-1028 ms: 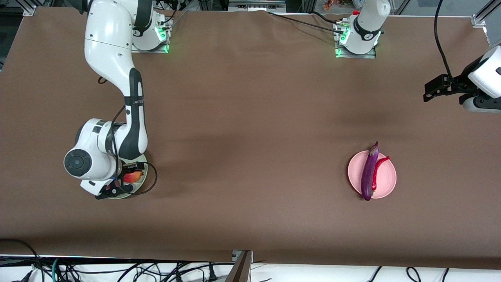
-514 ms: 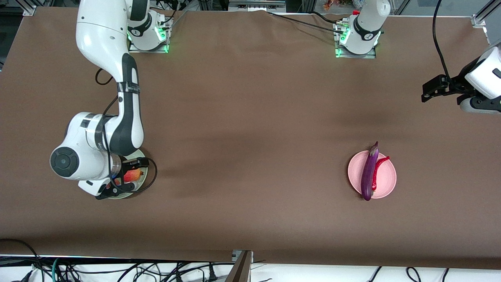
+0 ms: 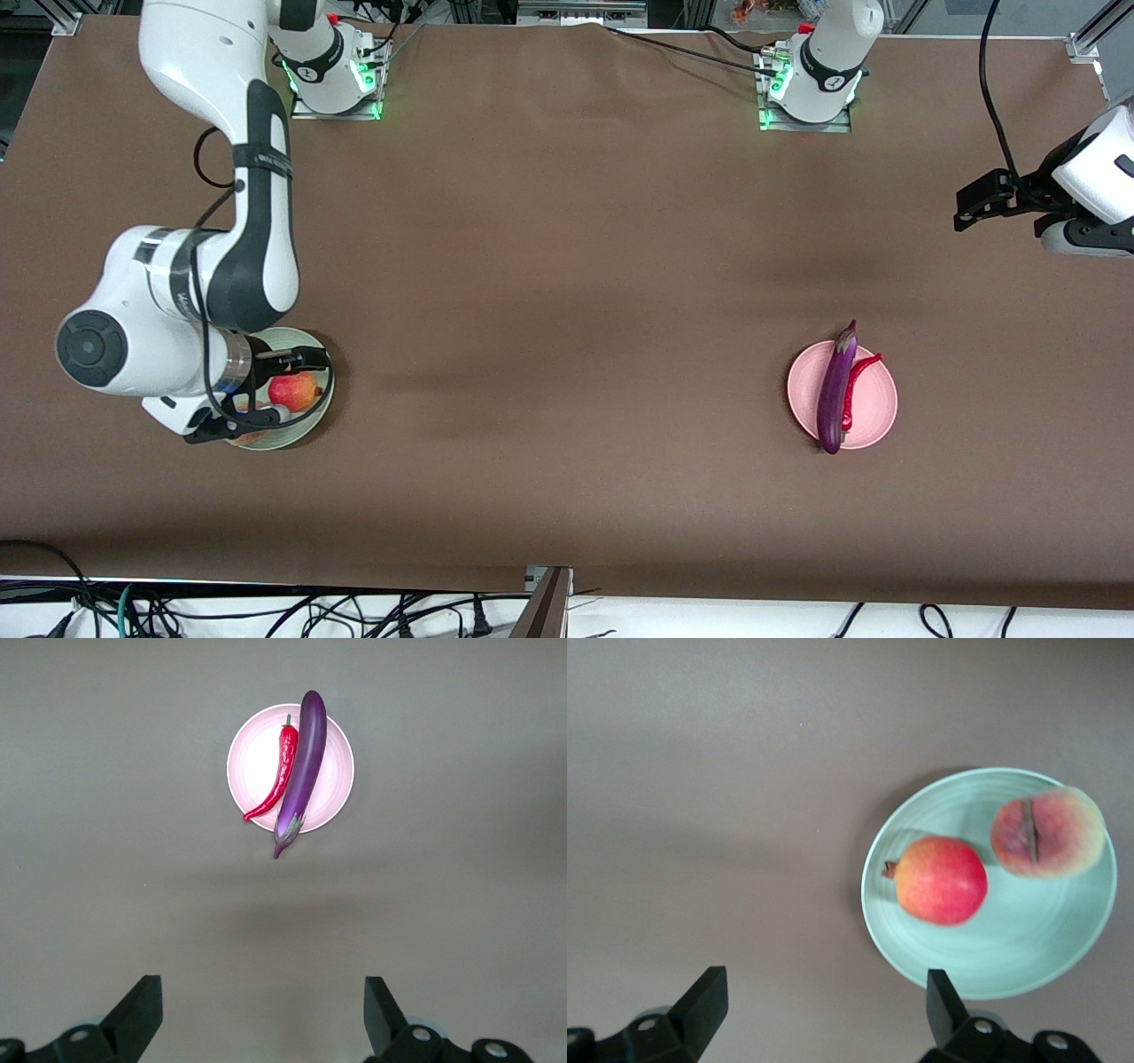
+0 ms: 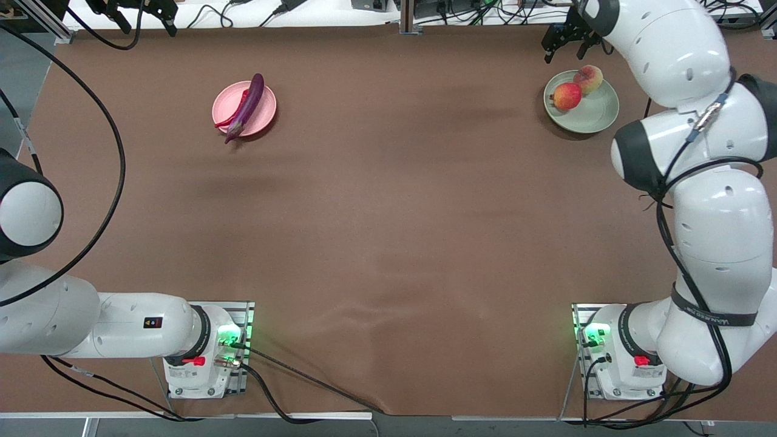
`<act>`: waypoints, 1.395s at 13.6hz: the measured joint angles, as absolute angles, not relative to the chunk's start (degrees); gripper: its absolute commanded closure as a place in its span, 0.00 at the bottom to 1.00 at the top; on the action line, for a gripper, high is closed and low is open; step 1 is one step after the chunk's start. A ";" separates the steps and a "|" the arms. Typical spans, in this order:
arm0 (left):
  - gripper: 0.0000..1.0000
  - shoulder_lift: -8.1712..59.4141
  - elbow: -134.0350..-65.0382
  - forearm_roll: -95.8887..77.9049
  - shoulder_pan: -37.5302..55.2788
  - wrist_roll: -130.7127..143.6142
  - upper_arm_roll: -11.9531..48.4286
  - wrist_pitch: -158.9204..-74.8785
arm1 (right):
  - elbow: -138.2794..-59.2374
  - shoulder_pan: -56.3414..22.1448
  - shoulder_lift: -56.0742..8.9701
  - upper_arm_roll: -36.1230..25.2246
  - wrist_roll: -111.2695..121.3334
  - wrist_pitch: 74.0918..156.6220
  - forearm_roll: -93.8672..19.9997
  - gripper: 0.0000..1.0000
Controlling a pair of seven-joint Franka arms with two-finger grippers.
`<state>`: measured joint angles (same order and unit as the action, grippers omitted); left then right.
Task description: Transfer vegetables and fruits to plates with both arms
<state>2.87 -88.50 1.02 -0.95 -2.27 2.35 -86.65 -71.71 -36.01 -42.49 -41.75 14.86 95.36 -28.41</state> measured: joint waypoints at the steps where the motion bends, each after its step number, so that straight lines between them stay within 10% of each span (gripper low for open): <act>1: 0.00 2.86 -88.50 1.02 -0.93 -2.27 2.41 -86.65 | -71.94 -33.70 -40.15 -37.59 12.60 95.18 -24.42 0.01; 7: 0.00 2.87 -88.49 1.02 -0.92 -2.27 2.46 -86.65 | -80.23 -12.88 -21.65 -5.81 0.28 91.39 -2.46 0.00; 19: 0.00 2.87 -88.44 1.02 -0.92 -2.27 2.46 -86.65 | -94.43 -2.69 1.67 1.00 0.59 86.19 1.65 0.00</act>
